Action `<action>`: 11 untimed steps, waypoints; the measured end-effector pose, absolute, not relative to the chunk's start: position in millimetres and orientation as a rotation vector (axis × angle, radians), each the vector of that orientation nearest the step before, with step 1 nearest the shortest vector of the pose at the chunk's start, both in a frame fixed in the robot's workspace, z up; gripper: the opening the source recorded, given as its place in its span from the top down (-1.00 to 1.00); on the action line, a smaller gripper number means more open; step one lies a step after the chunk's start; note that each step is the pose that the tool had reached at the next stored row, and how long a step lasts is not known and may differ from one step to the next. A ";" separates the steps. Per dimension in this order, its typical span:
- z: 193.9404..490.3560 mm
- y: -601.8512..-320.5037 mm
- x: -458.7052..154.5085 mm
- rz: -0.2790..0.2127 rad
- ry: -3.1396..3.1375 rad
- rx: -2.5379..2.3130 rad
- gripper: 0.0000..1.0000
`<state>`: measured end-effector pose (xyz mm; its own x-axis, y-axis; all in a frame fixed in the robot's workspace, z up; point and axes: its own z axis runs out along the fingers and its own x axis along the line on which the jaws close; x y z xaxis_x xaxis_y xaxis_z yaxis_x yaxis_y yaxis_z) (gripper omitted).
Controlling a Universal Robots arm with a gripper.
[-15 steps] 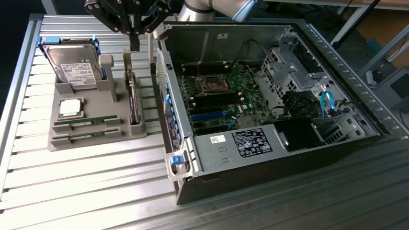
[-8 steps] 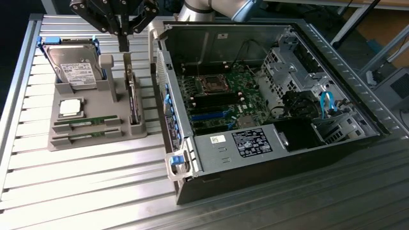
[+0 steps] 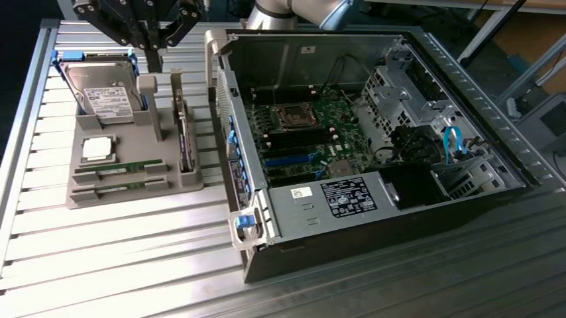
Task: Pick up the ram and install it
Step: 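Reach for the ram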
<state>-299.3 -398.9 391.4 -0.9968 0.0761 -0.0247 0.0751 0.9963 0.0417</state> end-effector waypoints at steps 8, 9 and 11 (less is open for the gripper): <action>390.9 -398.9 -320.1 0.063 3.112 0.118 0.80; 390.9 -398.9 -322.0 0.063 3.113 0.118 0.80; 390.7 -398.9 -326.8 0.062 3.112 0.118 0.80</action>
<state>-326.8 -398.9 390.7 -0.9968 0.0761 -0.0247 0.0751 0.9963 0.0410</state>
